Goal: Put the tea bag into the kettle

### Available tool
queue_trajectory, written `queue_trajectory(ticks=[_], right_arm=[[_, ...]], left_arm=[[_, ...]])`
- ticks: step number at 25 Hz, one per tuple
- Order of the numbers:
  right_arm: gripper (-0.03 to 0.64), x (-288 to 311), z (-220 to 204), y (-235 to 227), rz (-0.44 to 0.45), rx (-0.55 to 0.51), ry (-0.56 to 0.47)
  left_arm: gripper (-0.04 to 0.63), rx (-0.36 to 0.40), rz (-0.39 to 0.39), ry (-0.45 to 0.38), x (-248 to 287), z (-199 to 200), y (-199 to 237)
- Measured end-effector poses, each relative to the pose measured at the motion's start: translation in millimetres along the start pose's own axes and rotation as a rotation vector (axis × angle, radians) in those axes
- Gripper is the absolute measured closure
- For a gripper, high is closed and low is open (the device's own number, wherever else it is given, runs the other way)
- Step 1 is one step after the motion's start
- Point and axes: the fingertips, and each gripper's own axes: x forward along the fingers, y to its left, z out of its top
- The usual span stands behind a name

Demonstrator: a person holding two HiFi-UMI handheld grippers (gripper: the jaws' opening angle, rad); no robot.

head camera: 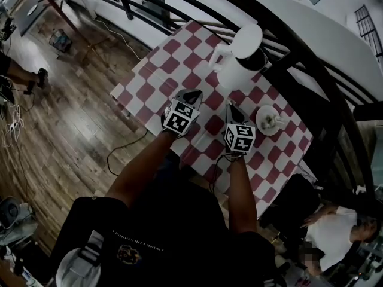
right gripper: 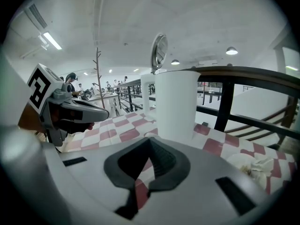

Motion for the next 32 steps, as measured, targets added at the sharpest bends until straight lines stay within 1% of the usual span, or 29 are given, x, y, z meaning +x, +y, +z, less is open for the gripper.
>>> queue_trajectory(ticks=[8,18,23,26,32], right_arm=[[0.601,-1.5,2.3,0.4,0.005,-0.004,-0.002],[0.601,-6.9,8.6,-10.1,-0.012,0.005,-0.019],[0.601,-11.1,20.0,-15.0,-0.022,0.004,-0.045],[0.601,-14.7,29.9,-19.9,-0.031,0.002,-0.066],[0.601,-22.0,53.0,-27.3,-0.043,-0.012,-0.111]], left_arm=[[0.597,-0.008,0.013,-0.006,-4.7,2.2,1.3],[0.597,0.024,0.005,-0.017,1.3,13.5,-2.8],[0.597,0.030,0.003,-0.031,2.2,22.9,-4.4],[0.597,0.018,-0.003,-0.037,2.5,30.1,-6.3],[0.597,0.026,0.011,-0.076,-0.1,52.6,0.7]])
